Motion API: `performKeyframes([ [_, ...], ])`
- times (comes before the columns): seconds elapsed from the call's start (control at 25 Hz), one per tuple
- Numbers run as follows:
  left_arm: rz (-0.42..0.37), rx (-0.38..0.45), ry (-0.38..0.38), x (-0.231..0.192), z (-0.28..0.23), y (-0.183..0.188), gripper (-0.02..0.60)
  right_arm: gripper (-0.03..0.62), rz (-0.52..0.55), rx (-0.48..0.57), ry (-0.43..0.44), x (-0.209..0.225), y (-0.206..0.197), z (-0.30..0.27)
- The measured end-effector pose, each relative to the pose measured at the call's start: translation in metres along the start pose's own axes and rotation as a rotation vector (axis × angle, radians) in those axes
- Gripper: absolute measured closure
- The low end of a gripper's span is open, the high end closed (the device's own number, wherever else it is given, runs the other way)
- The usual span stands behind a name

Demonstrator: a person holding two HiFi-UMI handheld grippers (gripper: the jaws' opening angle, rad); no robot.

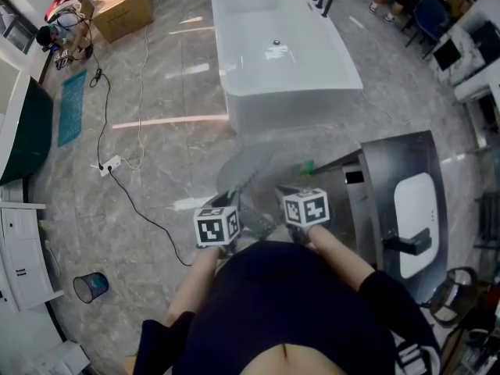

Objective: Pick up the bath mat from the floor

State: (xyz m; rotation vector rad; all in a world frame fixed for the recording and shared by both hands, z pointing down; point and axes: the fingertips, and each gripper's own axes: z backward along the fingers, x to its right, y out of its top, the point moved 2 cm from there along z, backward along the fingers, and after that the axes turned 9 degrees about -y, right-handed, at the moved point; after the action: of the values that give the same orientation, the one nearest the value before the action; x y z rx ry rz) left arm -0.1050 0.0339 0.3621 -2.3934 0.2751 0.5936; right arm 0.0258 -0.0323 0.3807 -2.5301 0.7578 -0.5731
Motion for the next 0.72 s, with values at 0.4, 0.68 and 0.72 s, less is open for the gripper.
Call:
performKeyframes([
  [0.4, -0.009, 0.01, -0.005, 0.001, 0.003, 0.0, 0.529, 0.583, 0.097, 0.028, 0.034, -0.015, 0.002, 0.003],
  [0.68, -0.036, 0.014, -0.006, 0.004, 0.001, 0.004, 0.529, 0.583, 0.093, 0.027, 0.027, -0.012, 0.004, 0.001],
  [0.72, -0.04, 0.017, -0.006, 0.004, 0.001, 0.006, 0.529, 0.583, 0.095, 0.029, 0.027, -0.012, 0.005, 0.001],
])
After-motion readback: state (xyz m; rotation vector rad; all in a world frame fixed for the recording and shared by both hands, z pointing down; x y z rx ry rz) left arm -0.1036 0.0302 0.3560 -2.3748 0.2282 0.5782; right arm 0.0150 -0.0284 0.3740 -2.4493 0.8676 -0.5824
